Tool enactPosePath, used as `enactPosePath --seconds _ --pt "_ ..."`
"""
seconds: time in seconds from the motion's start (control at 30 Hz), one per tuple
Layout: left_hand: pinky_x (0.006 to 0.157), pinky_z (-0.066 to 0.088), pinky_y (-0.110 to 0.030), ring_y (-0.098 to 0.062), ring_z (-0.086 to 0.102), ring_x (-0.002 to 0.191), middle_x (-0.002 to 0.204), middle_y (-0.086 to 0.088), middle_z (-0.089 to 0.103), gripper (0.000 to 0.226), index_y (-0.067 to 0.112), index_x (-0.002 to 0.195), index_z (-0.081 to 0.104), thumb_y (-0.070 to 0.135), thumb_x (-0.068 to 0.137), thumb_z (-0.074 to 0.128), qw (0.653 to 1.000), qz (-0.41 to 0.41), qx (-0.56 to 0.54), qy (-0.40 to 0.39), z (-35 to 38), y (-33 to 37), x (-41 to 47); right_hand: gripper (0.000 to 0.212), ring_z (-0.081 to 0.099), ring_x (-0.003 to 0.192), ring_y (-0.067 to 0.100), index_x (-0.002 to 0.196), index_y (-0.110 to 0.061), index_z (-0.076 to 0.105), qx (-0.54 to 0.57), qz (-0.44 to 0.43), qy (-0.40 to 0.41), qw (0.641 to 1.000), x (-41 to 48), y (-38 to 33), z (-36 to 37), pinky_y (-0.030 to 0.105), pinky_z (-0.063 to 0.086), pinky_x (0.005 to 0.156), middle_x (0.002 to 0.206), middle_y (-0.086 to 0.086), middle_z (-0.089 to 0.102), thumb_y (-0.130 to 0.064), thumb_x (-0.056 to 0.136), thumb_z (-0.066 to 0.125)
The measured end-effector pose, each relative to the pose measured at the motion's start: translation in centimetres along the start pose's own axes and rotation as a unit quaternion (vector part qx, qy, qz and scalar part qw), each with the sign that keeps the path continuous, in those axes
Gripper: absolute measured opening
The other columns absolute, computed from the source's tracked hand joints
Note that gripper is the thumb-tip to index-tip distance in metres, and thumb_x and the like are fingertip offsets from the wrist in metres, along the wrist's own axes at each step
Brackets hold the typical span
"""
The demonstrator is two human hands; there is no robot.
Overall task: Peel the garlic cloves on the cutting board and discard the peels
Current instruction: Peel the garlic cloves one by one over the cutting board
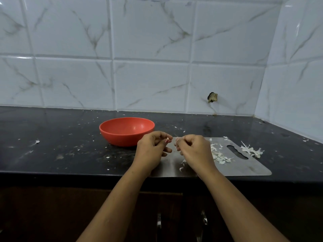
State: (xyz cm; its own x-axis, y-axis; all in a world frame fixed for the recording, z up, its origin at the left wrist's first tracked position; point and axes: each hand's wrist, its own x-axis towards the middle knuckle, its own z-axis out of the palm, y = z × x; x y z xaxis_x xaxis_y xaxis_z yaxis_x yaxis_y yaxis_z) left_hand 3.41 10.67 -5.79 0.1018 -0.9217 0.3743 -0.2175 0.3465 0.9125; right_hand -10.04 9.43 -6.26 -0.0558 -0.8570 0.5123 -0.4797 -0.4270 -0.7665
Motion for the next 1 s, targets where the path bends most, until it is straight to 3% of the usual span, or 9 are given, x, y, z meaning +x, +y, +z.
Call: enactPosePath --seconds 0.1,0.27,0.4,0.5,0.63,0.87,1.0 --pt "0.058 0.052 -0.018 -0.007 0.068 0.063 0.086 0.005 0.073 0.02 0.019 0.087 0.071 0.005 0.093 0.058 1.0 -0.009 -0.007 0.01 -0.11 -0.05 -0.03 0.016 0.06 0.055 0.011 0.068 -0.018 0.068 -0.033 0.002 -0.01 0.999 0.16 0.29 -0.01 0.016 0.045 0.053 0.058 -0.004 0.064 -0.019 0.084 0.073" --pt "0.054 0.05 -0.016 -0.008 0.067 0.059 0.078 -0.003 0.074 0.012 0.013 0.094 0.072 0.006 0.088 0.066 1.0 -0.016 -0.002 0.01 -0.03 -0.04 -0.03 0.008 0.065 0.071 0.002 0.085 -0.019 0.07 0.014 -0.023 -0.038 0.999 0.24 0.3 0.03 0.009 0.048 0.065 0.081 -0.006 0.071 -0.01 0.085 0.072" --pt "0.053 0.05 -0.016 -0.009 0.066 0.056 0.073 -0.006 0.073 0.009 0.011 0.092 0.07 0.004 0.087 0.067 1.0 -0.019 -0.021 0.0 -0.13 0.06 -0.01 0.01 0.067 0.076 0.002 0.087 -0.019 0.072 0.064 -0.024 -0.056 0.996 0.32 0.36 0.1 0.018 0.052 0.07 0.081 -0.004 0.072 -0.009 0.086 0.07" --pt "0.053 0.05 -0.018 -0.011 0.066 0.057 0.069 -0.006 0.072 0.006 0.007 0.085 0.07 0.002 0.086 0.066 0.999 -0.024 -0.046 -0.015 -0.29 0.16 -0.03 0.006 0.064 0.069 -0.002 0.086 -0.017 0.073 0.075 -0.017 -0.052 0.996 0.31 0.43 -0.02 0.015 0.048 0.064 0.076 -0.005 0.071 -0.012 0.085 0.072" --pt "0.054 0.051 -0.019 -0.012 0.066 0.057 0.07 -0.006 0.072 0.011 0.01 0.076 0.068 0.001 0.084 0.069 0.998 -0.032 -0.046 -0.012 -0.3 0.26 -0.13 0.004 0.062 0.062 0.001 0.084 -0.018 0.073 0.026 -0.012 -0.036 0.999 0.19 0.3 0.07 0.017 0.05 0.062 0.072 -0.003 0.071 -0.014 0.086 0.071" --pt "0.052 0.049 -0.017 -0.009 0.064 0.054 0.07 -0.006 0.071 0.009 0.011 0.077 0.07 0.004 0.081 0.072 1.0 -0.025 0.005 -0.001 -0.12 0.14 -0.14 0.008 0.063 0.061 0.01 0.085 -0.017 0.072 -0.058 -0.028 -0.037 0.997 -0.04 0.13 0.07 0.02 0.047 0.054 0.069 -0.004 0.069 -0.016 0.088 0.064" --pt "0.052 0.049 -0.016 -0.008 0.063 0.054 0.068 -0.004 0.07 0.015 0.016 0.073 0.068 0.003 0.082 0.072 1.0 -0.017 0.015 -0.006 -0.12 0.2 -0.19 0.009 0.059 0.057 0.001 0.083 -0.016 0.072 -0.07 -0.038 -0.029 0.996 -0.15 0.07 0.01 0.011 0.043 0.051 0.065 -0.009 0.065 -0.015 0.087 0.064"
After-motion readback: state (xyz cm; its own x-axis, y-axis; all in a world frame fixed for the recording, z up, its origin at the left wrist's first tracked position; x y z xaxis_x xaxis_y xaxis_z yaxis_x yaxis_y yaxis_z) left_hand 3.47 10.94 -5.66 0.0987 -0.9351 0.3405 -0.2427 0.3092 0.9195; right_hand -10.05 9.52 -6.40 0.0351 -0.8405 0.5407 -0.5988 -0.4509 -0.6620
